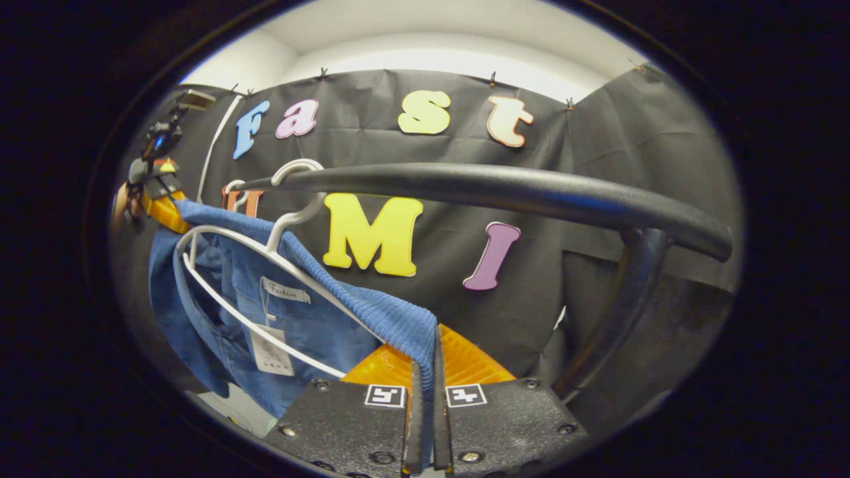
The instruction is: Grasp the clothes on the hanger with both hands and then place them into the laundry hamper below.
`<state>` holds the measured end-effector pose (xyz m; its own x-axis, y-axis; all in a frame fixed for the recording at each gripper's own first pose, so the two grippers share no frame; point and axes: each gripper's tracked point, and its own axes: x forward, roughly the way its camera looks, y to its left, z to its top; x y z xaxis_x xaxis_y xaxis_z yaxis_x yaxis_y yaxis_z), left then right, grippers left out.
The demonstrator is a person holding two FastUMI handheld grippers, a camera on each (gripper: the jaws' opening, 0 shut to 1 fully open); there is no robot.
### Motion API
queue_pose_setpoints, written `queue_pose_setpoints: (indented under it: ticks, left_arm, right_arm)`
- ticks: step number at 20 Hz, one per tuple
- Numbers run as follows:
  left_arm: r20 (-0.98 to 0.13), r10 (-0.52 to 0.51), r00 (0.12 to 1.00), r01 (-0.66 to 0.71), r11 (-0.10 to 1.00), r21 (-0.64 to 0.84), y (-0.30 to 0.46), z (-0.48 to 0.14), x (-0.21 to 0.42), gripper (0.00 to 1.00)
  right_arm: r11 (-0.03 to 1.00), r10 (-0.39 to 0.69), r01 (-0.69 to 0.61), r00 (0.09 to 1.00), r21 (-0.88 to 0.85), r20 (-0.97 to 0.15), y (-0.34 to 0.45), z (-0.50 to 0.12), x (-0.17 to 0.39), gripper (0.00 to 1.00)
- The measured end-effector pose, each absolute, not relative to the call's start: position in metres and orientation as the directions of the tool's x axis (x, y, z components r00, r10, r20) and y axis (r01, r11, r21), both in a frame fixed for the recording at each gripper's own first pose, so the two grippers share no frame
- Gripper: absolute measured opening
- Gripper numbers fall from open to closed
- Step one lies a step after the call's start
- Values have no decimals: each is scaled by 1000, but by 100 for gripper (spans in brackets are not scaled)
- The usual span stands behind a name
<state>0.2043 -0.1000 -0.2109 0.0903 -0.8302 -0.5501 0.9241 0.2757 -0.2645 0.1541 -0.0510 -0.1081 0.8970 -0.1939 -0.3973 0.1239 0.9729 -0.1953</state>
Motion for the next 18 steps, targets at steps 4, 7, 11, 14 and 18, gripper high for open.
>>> queue_pose_setpoints:
  ticks: [4, 7, 11, 14, 18]
  left_arm:
    - [-440, -895, 78, 850, 290, -440, -104, -228, 210, 9]
    - [-480, -863, 161, 861, 360, -359, -104, -247, 229, 6]
    - [-508, -826, 243, 878, 410, -246, -109, -240, 229, 10]
    - [-480, -838, 260, 870, 419, -259, -117, -249, 224, 6]
    - [-492, -829, 266, 813, 467, -349, -136, -290, 209, 6]
  right_arm:
    - [966, -226, 156, 896, -205, -383, -52, -102, 154, 10]
    - [951, -274, 202, 902, -234, -333, -51, -84, 157, 10]
    - [880, -368, 252, 898, -403, -242, -57, -64, 153, 10]
    - [918, -354, 255, 873, -304, -336, -65, -87, 151, 9]
    - [911, -392, 293, 835, -291, -387, -77, -117, 147, 9]
